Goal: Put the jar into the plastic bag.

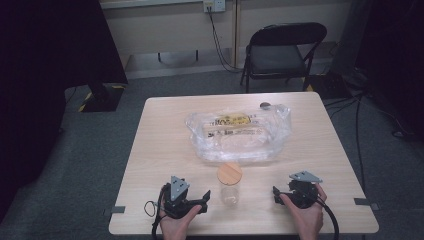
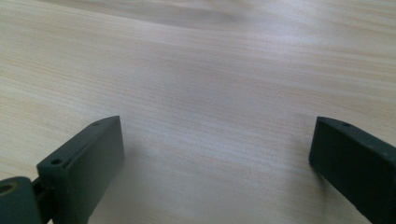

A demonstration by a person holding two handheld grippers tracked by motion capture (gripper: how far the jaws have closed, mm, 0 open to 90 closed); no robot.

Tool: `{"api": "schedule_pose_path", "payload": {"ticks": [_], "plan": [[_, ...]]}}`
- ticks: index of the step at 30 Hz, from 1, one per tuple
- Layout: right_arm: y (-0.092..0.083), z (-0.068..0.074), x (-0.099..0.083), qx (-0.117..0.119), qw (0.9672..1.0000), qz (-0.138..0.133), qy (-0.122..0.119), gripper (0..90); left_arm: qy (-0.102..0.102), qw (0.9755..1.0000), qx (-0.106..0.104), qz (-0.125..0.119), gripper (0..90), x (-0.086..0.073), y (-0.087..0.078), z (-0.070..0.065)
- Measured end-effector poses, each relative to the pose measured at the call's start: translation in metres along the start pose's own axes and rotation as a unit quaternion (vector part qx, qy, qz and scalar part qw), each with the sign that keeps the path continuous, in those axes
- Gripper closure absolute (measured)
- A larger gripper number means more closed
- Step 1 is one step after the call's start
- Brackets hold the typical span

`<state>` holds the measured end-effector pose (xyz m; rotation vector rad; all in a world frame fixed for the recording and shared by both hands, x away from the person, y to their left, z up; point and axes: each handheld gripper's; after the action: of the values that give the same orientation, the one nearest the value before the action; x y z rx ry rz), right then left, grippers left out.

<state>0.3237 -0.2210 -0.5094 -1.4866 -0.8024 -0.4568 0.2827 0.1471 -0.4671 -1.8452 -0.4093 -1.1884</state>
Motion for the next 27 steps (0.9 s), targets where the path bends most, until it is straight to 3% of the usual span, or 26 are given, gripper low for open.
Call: {"api": "schedule_pose_path", "payload": {"ticks": [6,8,15,18,27], "plan": [[0.0,0.0,0.0,0.0,1.0,0.0,0.0,2.6,0.021,0.9996,-0.009,-0.017,2.9,0.005,-0.009,-0.01],[0.0,0.0,0.0,0.0,1.0,0.0,0.0,2.6,0.024,0.999,-0.025,-0.027,2.6,0.007,-0.012,-0.013],[0.0,0.0,0.0,0.0,1.0,0.0,0.0,2.6,0.046,0.9969,-0.051,-0.038,2.1,0.013,-0.019,-0.024],[0.0,0.0,0.0,0.0,1.0,0.0,0.0,2.6,0.041,0.9959,-0.07,-0.039,1.6,0.015,-0.017,-0.027],[0.0,0.0,0.0,0.0,1.0,0.0,0.0,2.6,0.056,0.9943,-0.082,-0.039,3.0,0.023,-0.004,-0.035]]}}
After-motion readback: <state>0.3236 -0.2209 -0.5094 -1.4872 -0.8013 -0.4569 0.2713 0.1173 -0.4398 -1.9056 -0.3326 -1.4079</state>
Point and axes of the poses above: each handheld gripper's, and its own axes: y roughly forward along the jaws, x roughly out of its top, z roughly to its left, and after that the axes turned 7 degrees about -x, right-handed
